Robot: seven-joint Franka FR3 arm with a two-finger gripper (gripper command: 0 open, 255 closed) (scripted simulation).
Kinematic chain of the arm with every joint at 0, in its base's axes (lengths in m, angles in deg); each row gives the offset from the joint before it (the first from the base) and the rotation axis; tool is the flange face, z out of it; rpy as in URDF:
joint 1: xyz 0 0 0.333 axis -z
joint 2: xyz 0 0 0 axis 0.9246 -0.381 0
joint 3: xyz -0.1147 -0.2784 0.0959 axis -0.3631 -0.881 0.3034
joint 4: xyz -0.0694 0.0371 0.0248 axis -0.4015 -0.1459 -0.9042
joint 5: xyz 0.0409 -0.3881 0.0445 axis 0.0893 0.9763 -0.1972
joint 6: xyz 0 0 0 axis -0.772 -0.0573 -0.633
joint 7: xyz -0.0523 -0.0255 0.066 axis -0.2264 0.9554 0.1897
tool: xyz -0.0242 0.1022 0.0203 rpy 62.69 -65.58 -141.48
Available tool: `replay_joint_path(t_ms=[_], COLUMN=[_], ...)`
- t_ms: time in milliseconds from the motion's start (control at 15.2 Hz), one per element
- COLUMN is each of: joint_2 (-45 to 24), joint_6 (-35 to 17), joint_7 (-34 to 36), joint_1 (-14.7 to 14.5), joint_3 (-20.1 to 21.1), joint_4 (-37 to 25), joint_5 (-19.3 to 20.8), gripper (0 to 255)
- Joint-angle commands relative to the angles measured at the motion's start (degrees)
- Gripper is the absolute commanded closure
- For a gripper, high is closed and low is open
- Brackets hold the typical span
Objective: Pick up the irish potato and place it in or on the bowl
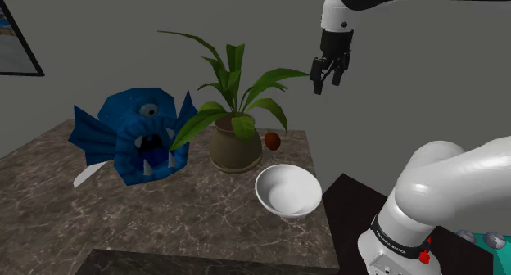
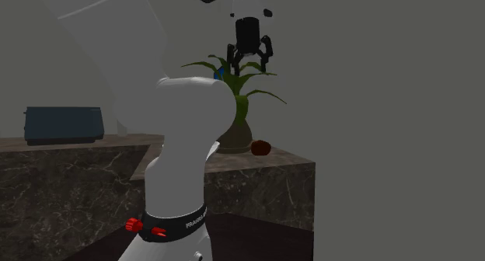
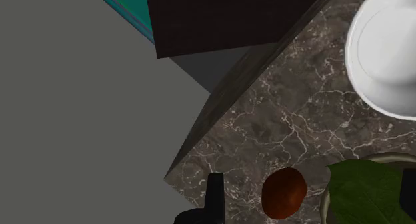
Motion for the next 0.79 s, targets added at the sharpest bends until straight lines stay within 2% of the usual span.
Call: replay_joint_path(t_ms=[0, 396, 726], joint_2=[0.0, -5.8, -13.2], joint_6=[0.0, -12.8, -23.4], joint_7=[0.0, 6.3, 11.6], joint_1=[0.0, 0.7, 1.4], joint_3=[0.0, 2.2, 3.9], joint_4=[0.0, 6.0, 8.4], joint_5=[0.0, -0.6, -0.5], gripper=[0, 0, 0])
